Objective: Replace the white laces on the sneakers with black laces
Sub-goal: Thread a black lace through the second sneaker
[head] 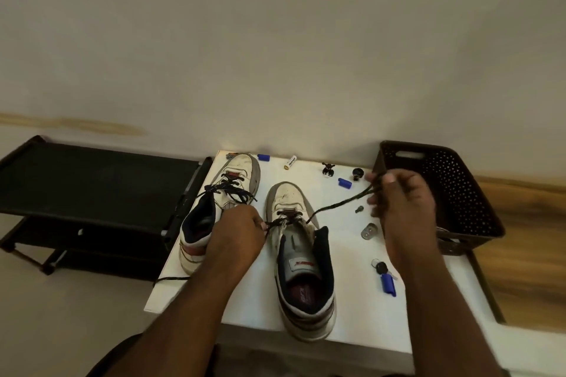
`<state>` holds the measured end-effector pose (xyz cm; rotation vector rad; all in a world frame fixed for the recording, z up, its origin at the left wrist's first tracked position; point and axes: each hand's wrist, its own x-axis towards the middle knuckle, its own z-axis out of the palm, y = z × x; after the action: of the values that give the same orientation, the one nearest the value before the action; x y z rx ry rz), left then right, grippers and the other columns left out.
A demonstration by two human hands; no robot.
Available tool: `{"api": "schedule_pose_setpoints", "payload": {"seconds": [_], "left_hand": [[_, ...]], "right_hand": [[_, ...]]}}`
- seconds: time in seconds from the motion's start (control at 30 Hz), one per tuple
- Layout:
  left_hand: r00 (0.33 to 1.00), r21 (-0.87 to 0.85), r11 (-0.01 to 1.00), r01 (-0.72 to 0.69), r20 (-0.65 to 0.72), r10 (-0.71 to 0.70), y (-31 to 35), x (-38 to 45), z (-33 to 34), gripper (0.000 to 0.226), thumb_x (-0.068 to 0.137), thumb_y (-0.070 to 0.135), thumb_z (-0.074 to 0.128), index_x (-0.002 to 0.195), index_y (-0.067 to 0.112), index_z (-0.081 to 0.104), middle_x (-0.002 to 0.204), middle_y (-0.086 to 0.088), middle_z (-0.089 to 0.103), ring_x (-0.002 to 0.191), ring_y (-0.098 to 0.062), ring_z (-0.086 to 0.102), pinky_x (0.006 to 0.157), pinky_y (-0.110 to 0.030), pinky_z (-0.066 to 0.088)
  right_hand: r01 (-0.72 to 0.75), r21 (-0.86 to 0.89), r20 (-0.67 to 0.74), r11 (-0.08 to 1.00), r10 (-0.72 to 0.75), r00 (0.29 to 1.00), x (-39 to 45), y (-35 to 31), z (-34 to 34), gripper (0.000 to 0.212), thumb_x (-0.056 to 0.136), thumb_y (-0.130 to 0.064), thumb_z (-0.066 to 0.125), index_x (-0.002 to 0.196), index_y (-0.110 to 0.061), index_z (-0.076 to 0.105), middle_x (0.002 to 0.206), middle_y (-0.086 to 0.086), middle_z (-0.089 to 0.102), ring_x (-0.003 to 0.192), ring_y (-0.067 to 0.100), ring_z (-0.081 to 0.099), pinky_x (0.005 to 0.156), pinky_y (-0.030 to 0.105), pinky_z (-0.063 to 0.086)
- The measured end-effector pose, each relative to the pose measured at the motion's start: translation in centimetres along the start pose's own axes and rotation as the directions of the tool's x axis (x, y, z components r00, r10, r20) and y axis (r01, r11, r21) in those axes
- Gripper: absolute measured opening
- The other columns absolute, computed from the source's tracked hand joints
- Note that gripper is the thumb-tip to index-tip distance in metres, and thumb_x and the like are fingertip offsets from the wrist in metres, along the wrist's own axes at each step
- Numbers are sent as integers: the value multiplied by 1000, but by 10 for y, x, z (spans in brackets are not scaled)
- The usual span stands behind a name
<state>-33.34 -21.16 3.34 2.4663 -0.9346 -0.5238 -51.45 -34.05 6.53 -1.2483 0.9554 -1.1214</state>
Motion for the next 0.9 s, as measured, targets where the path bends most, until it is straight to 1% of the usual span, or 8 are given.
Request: {"api": "schedule_pose_setpoints", "payload": {"seconds": [0.1, 0.33, 0.43, 0.57, 0.67, 0.73, 0.83, 0.9], "left_hand": [[999, -43, 999, -20, -48, 18, 2, -2, 4, 15, 93, 27, 56, 96, 21, 70, 92, 1, 70, 81, -17, 64, 74, -30, 52], [992, -297, 953, 60, 127, -23, 5, 9, 13, 21, 91, 27, 62, 81, 9, 68, 71, -12, 69, 54, -27, 69, 51, -38, 59], [988, -279, 960, 27, 152, 16, 2, 16, 15, 31, 86, 33, 69, 71, 6, 69, 66, -13, 68, 61, -28, 68, 64, -44, 60], [979, -239, 971, 16, 200, 33, 3, 27, 12, 30, 85, 28, 73, 61, 12, 64, 55, -2, 58, 54, -17, 55, 63, -30, 48], [978, -214, 977, 18, 207, 28, 4, 31, 8, 27, 85, 25, 73, 62, 18, 62, 68, 0, 64, 65, -13, 59, 68, -22, 43], [976, -209, 978, 12, 216, 34, 4, 33, 6, 27, 85, 23, 73, 61, 18, 61, 76, 2, 67, 76, -14, 62, 74, -23, 44], [974, -201, 979, 10, 226, 36, 2, 31, 4, 29, 84, 27, 74, 59, 20, 60, 62, 5, 58, 64, -15, 59, 66, -25, 45], [960, -229, 972, 53, 278, 13, 3, 29, 3, 20, 88, 29, 69, 73, 17, 67, 74, -2, 68, 53, -15, 62, 52, -23, 48]], "right_hand": [[222, -689, 231, 690, -81, 970, 2, 23, -1, 53, 86, -7, 67, 132, -27, 49, 135, -8, 44, 117, 9, 47, 94, 24, 39], [245, -818, 403, 520, 215, 889, 12, 58, 32, 38, 92, -15, 61, 127, -30, 60, 123, -3, 61, 112, 12, 56, 89, 22, 39], [230, -811, 442, 538, 305, 844, 11, 78, 41, 36, 87, -5, 63, 117, -25, 67, 118, -1, 66, 109, 15, 60, 86, 18, 42], [152, -805, 347, 574, 247, 905, 11, 78, 51, 12, 93, -14, 58, 87, -23, 62, 90, -4, 64, 87, 17, 63, 78, 26, 48], [71, -656, 107, 751, -1, 994, 15, 61, 42, 10, 97, -15, 51, 91, -18, 58, 86, -1, 62, 73, 17, 65, 71, 38, 57], [30, -492, -114, 870, -99, 988, 18, 45, 33, 7, 98, -16, 50, 96, -18, 57, 91, 4, 63, 67, 14, 66, 57, 31, 55], [-130, -282, -221, 951, 67, 973, 14, 36, 31, 22, 94, -13, 59, 113, -19, 49, 94, 5, 63, 68, 14, 66, 56, 28, 55], [-293, -361, -168, 886, 247, 954, 7, 42, 35, 27, 89, -22, 66, 109, -15, 49, 88, 8, 63, 69, 21, 66, 64, 39, 59]]}}
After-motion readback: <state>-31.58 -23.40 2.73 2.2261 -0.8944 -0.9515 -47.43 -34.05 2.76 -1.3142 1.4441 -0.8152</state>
